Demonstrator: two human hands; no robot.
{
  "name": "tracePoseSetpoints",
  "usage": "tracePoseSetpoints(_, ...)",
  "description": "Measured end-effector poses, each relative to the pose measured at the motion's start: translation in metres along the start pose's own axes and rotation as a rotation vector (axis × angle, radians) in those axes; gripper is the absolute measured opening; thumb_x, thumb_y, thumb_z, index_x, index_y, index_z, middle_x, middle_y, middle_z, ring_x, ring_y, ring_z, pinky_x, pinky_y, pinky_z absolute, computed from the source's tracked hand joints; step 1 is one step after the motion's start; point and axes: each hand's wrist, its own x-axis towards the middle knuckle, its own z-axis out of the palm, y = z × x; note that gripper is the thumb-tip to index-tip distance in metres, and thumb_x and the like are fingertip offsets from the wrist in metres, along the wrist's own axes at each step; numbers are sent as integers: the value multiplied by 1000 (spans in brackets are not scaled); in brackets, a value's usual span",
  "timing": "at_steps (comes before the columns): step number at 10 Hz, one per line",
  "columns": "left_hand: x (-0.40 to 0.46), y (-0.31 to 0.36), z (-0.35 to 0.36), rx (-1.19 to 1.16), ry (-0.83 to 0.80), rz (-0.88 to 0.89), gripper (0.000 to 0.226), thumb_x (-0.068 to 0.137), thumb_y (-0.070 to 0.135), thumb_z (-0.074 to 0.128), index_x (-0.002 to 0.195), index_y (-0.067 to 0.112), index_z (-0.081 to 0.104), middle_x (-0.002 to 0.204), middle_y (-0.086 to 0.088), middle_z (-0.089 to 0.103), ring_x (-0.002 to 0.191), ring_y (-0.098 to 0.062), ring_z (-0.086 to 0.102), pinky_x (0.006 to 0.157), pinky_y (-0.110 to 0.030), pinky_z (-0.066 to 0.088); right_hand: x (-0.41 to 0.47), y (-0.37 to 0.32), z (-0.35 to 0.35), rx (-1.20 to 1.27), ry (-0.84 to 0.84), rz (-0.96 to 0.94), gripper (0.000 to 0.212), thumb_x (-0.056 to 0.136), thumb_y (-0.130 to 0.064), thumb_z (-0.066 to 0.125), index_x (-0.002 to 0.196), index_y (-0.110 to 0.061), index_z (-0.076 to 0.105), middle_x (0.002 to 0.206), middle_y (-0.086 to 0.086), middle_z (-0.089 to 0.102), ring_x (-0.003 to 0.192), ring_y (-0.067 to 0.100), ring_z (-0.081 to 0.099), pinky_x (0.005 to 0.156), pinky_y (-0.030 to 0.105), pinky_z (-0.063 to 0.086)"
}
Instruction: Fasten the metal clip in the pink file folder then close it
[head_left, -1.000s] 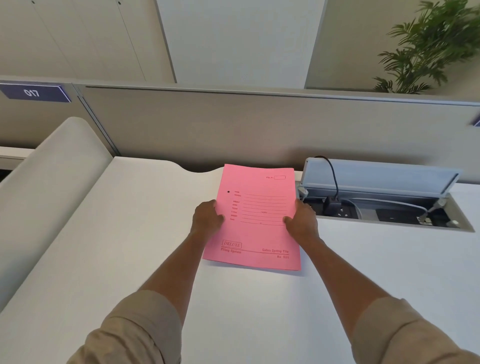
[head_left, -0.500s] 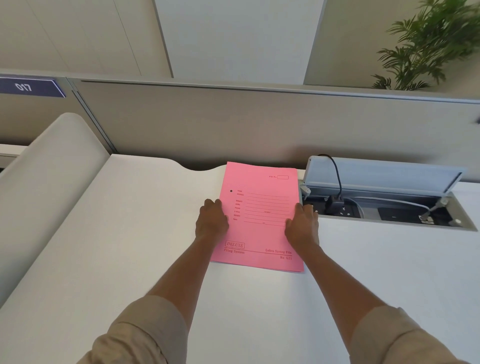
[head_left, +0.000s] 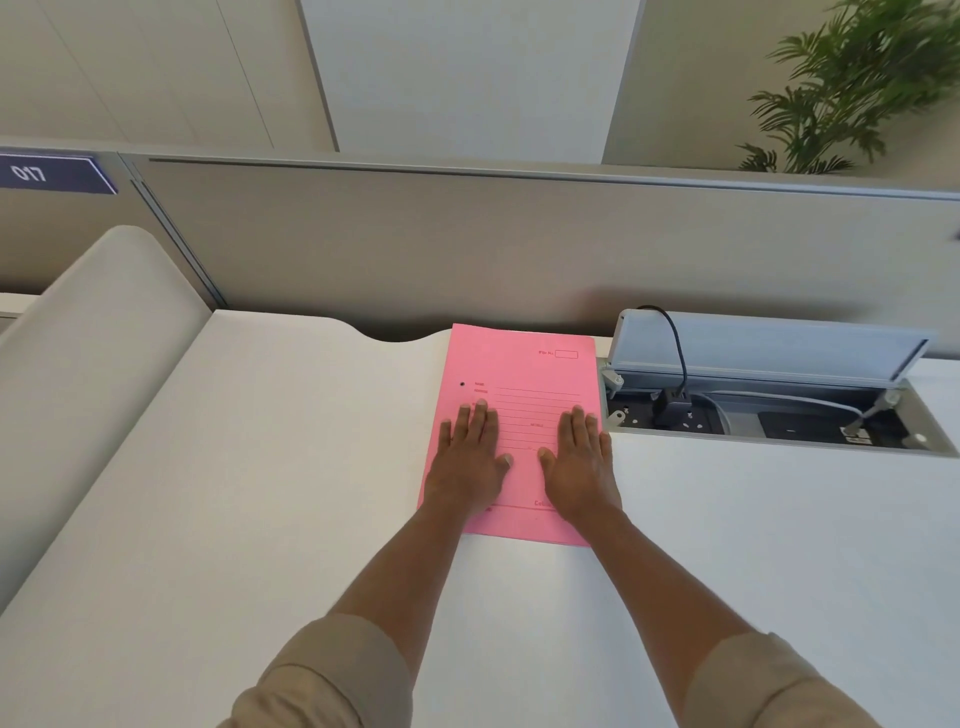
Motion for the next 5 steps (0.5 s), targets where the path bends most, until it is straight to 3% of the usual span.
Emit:
tracePoseSetpoints(3, 0, 4, -16, -24, 17, 11, 75, 105, 41, 30, 157, 11, -15, 165, -7, -20, 152, -26, -18, 124, -45, -5, -1, -1, -16, 17, -76, -2, 73, 104, -44, 29, 157, -10, -6, 167, 11, -8, 154, 30, -9, 121, 42, -8)
tracePoseSetpoints(5, 0, 27, -74, 23, 227, 74, 72, 106, 39, 29, 157, 7, -10, 166, -11, -14, 153, -28, -12, 125, -46, -2, 3, -13, -72, -24, 122, -71, 72, 103, -43, 31, 157, -5, 3, 167, 15, 0, 154, 33, -2, 124, 47, 1)
